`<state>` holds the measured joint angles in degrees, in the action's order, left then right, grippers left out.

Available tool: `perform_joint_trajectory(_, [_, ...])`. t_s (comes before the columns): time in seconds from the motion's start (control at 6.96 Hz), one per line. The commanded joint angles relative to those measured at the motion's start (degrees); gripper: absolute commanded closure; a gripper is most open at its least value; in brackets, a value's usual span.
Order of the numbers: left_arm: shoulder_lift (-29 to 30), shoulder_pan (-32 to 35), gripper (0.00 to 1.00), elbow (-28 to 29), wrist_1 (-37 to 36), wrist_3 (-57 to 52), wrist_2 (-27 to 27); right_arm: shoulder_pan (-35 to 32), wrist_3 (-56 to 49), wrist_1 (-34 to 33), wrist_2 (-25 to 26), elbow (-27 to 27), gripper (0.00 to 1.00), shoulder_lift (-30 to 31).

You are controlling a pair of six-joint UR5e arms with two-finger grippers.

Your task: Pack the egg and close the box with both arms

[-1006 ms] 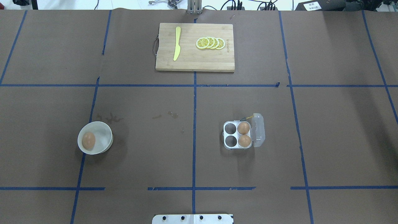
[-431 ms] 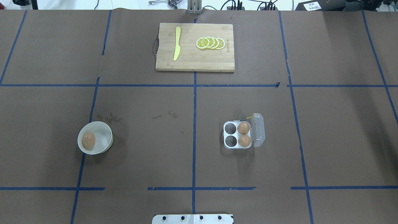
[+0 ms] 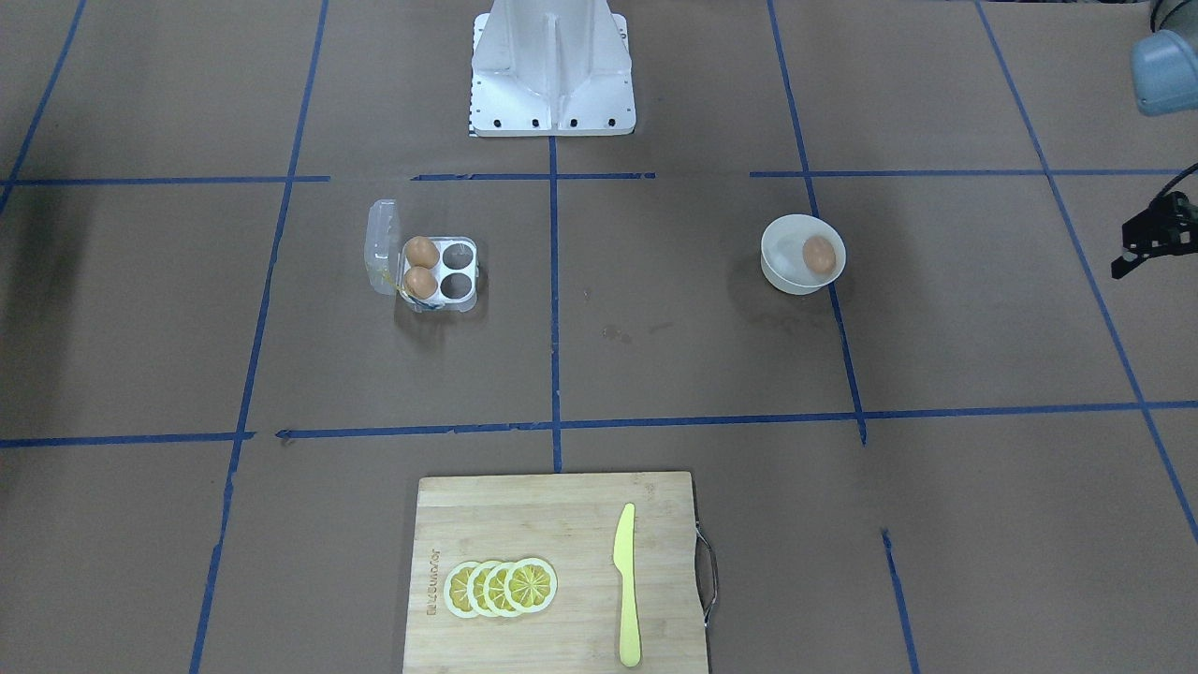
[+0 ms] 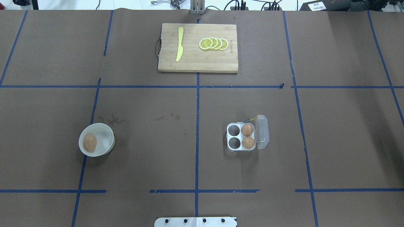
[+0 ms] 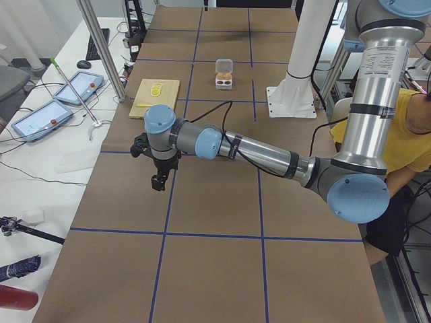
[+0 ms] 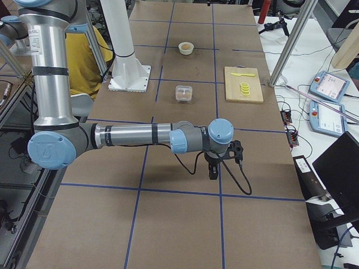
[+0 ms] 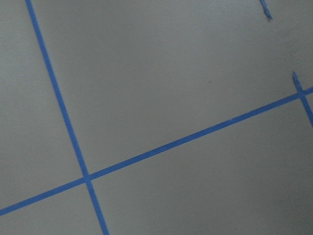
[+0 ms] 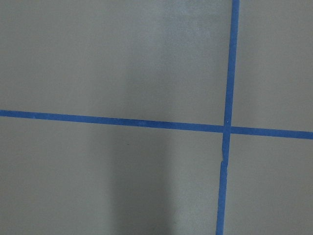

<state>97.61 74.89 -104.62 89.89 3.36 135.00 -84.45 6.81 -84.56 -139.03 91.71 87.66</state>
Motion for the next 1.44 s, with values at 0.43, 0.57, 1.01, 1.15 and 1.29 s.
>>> perform_joint_trajectory(0.43, [5.2,-29.7,0.0,-14.5,0.0,48.7,-17.1,2.6,0.0,0.8,0.1,0.2,0.0,0.0])
perform_joint_trajectory(0.57, [5.1,-35.8,0.01,-14.4,-0.2,51.1,-23.1,3.0,-0.1,0.7,0.2,0.0,0.0,0.0])
perform_joint_trajectory(1.01, [3.1,-37.6,0.11,-11.2,-1.1,54.5,-25.2,3.3,-0.3,0.7,0.2,-0.2,0.0,0.2])
perform_joint_trajectory(1.15, [3.4,-37.8,0.11,-9.1,-1.1,54.6,-25.2,3.7,-0.2,0.7,0.2,-0.3,0.0,0.5])
perform_joint_trajectory(1.29, [3.4,-37.9,0.12,-8.8,-1.1,54.7,-24.9,3.8,-0.1,0.7,0.2,-0.3,0.0,0.5])
